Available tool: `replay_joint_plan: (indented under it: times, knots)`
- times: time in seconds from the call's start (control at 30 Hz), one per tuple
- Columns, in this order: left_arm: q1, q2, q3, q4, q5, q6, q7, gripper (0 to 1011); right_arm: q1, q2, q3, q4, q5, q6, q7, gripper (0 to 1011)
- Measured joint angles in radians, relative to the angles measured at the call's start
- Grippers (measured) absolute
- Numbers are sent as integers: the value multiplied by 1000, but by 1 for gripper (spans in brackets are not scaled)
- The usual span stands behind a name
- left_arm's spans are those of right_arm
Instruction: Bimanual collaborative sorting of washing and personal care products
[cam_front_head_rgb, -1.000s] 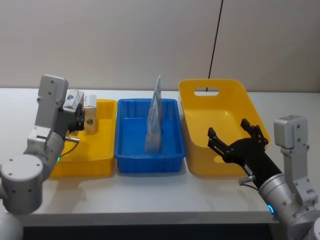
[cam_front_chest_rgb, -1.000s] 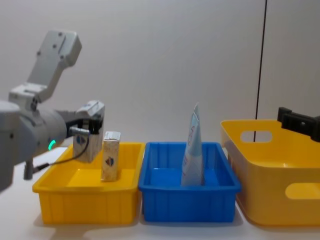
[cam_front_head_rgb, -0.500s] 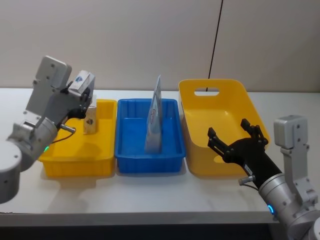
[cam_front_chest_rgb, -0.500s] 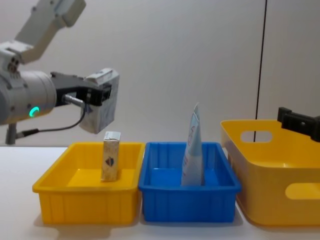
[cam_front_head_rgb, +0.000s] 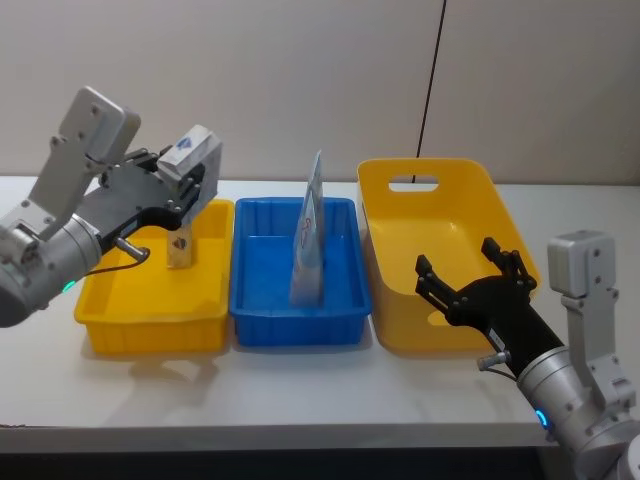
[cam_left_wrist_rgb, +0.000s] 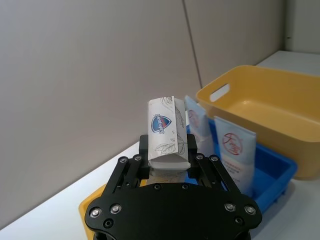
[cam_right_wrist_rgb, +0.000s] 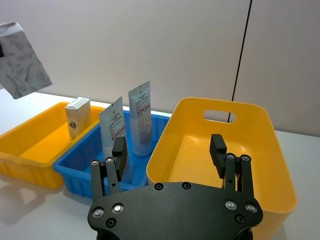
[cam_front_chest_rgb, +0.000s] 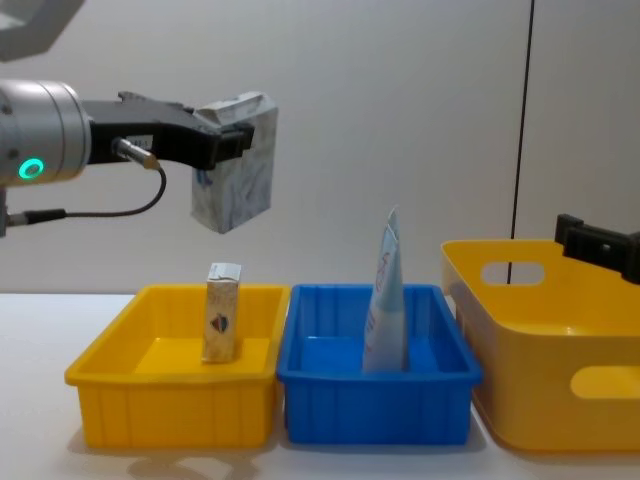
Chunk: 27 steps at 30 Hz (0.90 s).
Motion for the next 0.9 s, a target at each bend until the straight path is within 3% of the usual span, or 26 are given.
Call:
replay_joint_plan:
  times: [0.57,0.9]
  knots:
    - [-12,82,-8,-36,-146,-68,-247,363,0,0,0,0,0,0,0,1000]
    - [-30,119,9,-26,-230,-111,-403,363,0,0,0,0,0,0,0,1000]
